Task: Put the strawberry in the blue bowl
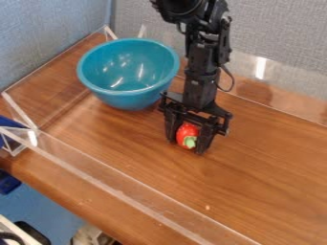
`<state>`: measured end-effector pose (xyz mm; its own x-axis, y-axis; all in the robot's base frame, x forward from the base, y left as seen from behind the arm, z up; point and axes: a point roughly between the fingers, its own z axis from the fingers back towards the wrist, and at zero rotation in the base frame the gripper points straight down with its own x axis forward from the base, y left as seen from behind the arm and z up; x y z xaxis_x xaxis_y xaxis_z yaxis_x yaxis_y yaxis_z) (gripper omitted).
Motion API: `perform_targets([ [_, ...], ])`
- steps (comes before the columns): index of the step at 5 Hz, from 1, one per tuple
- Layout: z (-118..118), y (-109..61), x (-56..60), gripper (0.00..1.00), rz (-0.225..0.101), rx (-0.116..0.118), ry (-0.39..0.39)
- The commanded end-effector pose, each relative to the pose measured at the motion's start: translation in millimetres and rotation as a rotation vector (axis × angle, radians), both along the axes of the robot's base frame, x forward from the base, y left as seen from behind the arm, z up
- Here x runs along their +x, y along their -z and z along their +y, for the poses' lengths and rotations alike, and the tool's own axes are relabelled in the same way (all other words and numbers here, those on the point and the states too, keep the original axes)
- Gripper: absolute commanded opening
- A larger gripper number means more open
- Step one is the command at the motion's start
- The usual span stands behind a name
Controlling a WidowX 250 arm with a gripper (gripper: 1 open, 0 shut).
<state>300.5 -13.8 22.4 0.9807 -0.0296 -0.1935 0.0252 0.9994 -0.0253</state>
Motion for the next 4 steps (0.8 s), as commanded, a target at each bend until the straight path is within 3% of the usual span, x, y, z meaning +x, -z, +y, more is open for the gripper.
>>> perform_targets([
  [1,-9.5,-15.6,4.6,0.00,-0.062,-0.014,0.042],
  [4,-14.2,-18.7,5.9,0.00,-0.079,-0.035,0.075],
])
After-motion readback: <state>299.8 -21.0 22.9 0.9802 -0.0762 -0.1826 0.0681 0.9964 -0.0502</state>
